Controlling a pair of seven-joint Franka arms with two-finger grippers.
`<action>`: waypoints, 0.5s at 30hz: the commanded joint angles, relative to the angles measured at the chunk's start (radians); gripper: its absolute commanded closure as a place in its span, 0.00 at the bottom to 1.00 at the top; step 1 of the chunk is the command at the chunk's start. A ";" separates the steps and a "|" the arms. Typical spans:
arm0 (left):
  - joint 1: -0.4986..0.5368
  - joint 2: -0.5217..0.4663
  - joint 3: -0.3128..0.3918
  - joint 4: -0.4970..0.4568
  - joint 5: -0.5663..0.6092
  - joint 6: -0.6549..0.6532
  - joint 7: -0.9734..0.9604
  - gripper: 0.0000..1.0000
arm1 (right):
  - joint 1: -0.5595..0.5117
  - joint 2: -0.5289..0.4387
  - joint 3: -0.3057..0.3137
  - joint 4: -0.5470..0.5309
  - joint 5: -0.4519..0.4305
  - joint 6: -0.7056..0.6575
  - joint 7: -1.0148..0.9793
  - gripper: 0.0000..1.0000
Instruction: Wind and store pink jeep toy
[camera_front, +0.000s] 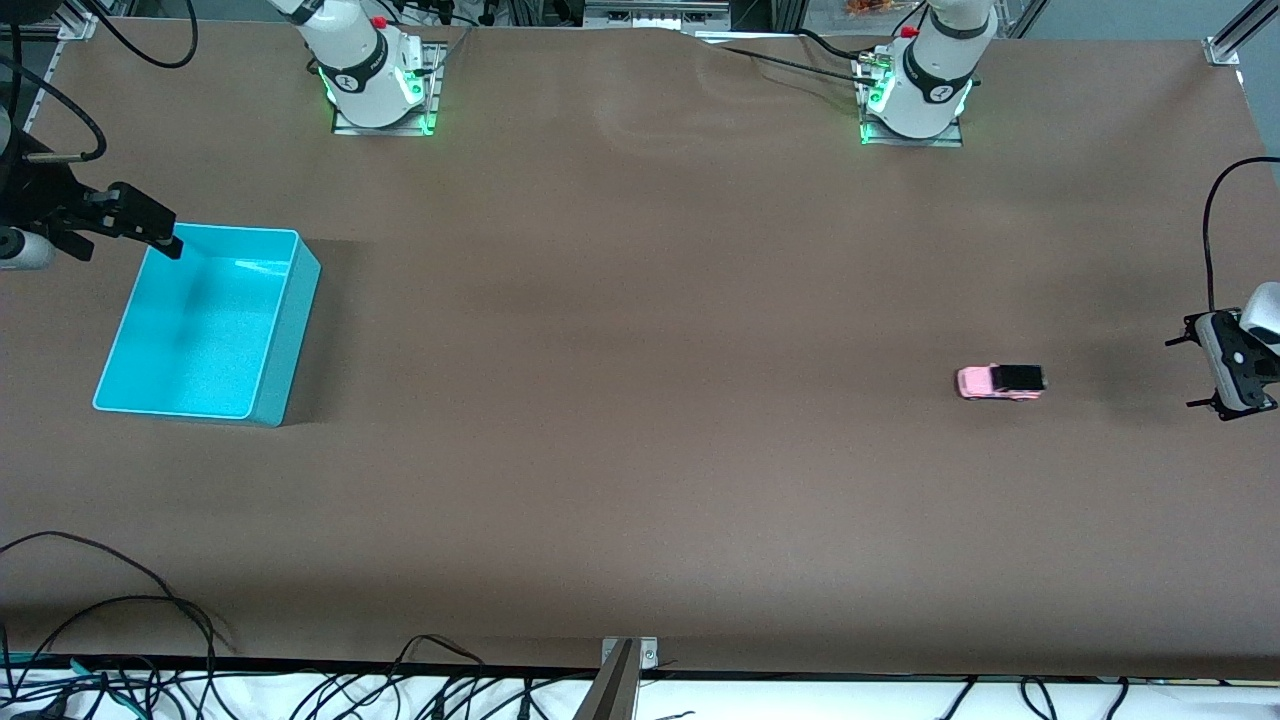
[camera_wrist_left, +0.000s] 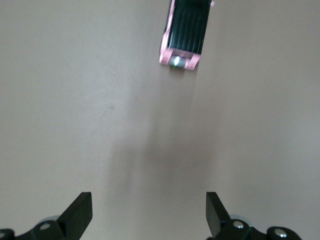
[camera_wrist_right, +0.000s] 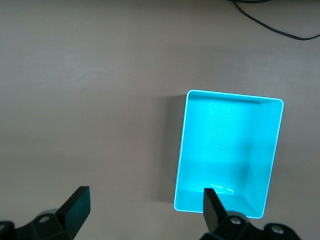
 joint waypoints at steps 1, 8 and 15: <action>-0.037 -0.003 -0.006 0.102 0.023 -0.147 -0.121 0.00 | -0.001 0.004 -0.002 0.017 0.011 -0.005 -0.011 0.00; -0.111 -0.028 -0.009 0.202 0.032 -0.271 -0.298 0.00 | -0.001 0.004 -0.002 0.018 0.011 -0.005 -0.011 0.00; -0.172 -0.069 -0.009 0.244 0.032 -0.373 -0.454 0.00 | -0.001 0.004 -0.002 0.017 0.011 -0.005 -0.011 0.00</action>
